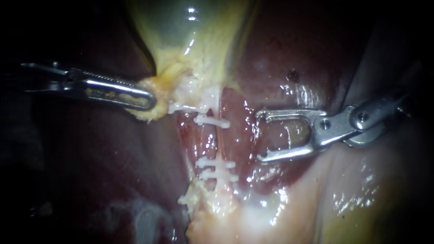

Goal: Going back third clip right tube

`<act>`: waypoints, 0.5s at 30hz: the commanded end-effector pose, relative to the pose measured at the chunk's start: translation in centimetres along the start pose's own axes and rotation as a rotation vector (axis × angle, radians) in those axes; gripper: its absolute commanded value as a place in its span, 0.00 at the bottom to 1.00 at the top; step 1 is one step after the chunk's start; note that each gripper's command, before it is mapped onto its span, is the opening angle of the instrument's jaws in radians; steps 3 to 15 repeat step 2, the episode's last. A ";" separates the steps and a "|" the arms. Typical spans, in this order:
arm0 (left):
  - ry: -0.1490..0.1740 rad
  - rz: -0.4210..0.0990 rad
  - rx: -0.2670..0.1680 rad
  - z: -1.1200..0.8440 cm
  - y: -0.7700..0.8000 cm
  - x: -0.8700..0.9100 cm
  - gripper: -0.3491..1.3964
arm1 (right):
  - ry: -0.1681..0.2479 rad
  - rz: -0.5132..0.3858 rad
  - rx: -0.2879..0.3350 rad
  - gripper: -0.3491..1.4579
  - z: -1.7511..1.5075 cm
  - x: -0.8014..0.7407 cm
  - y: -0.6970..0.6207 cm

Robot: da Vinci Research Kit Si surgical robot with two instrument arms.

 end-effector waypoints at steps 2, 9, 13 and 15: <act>-0.002 0.000 -0.004 -0.02 0.00 0.00 0.00 | 0.000 0.000 0.000 0.47 0.00 0.00 0.00; -0.002 0.000 -0.004 -0.02 0.00 0.00 0.00 | 0.000 0.000 0.000 0.47 0.00 0.00 0.00; -0.002 0.000 -0.004 -0.02 0.00 0.00 0.00 | 0.000 0.000 0.000 0.47 0.00 0.00 0.00; -0.002 0.000 -0.004 -0.02 0.00 0.00 0.00 | 0.000 0.000 0.000 0.47 0.00 0.00 0.00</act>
